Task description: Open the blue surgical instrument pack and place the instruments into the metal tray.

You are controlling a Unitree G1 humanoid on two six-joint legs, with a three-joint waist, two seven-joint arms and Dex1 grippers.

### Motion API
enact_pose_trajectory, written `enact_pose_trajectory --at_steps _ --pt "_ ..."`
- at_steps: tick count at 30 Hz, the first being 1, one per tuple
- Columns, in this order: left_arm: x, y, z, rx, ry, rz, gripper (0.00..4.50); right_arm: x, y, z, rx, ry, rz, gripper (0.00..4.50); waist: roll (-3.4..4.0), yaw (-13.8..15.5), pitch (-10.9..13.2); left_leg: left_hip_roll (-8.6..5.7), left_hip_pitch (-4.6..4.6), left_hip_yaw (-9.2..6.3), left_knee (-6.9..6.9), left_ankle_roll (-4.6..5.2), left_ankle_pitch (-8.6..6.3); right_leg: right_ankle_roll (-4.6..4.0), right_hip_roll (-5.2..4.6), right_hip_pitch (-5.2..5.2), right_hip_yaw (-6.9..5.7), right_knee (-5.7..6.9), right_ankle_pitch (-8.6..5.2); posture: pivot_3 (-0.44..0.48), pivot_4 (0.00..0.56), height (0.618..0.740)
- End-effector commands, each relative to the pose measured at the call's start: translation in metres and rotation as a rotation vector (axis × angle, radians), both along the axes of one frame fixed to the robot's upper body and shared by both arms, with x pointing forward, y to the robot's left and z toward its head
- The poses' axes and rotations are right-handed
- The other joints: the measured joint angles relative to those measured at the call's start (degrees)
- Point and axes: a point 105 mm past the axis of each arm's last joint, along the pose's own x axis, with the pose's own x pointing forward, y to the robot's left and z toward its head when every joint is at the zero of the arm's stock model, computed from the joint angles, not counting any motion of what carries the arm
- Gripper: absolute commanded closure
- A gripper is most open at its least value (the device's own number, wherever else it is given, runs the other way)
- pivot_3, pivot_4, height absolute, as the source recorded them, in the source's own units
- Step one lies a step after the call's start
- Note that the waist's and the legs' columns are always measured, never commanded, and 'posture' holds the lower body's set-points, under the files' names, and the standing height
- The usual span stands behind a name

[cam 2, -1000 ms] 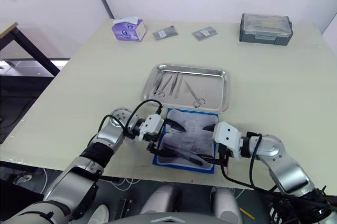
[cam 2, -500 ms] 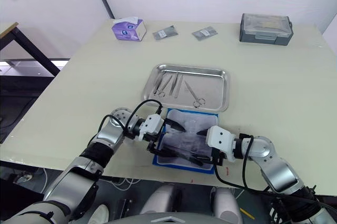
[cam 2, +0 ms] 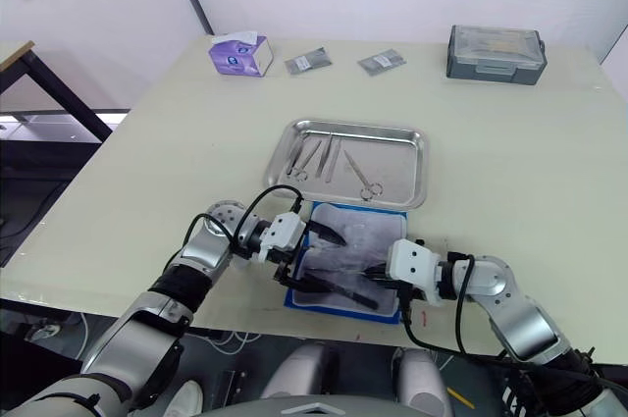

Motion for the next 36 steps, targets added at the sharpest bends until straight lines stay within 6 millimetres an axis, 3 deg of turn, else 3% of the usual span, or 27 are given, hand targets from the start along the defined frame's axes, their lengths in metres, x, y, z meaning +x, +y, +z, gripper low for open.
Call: enact_pose_trajectory --at_steps 1,13,26,36 --pt "-0.025 0.003 -0.041 0.143 0.145 -0.056 0.00 -0.002 -0.006 -0.001 -0.028 0.008 0.005 4.45 0.00 0.03 0.00 0.00 0.00 0.00 0.00 0.00 0.00 0.00 0.00 0.00 0.00 0.00 0.00 0.000 0.150 0.734" --pt "-0.026 0.003 -0.041 0.142 0.147 -0.056 0.00 0.000 -0.007 0.018 -0.024 -0.048 0.023 4.45 -0.03 0.07 0.02 0.00 0.00 -0.01 0.00 0.00 0.00 0.00 -0.01 0.00 -0.01 0.00 0.00 0.000 0.150 0.734" --pt "-0.027 0.004 -0.041 0.143 0.148 -0.059 0.00 0.000 -0.026 0.033 -0.117 -0.165 0.040 4.45 -0.16 0.09 0.10 0.01 -0.02 -0.02 0.00 0.00 0.00 0.01 -0.02 0.00 -0.02 -0.01 0.00 0.000 0.150 0.734" --pt "-0.028 0.004 -0.041 0.144 0.148 -0.065 0.00 -0.012 -0.048 0.037 -0.109 -0.139 0.026 4.45 -0.26 0.19 0.16 0.02 -0.03 -0.01 0.00 0.00 0.00 0.02 -0.05 0.05 -0.02 -0.03 -0.01 0.000 0.150 0.734"
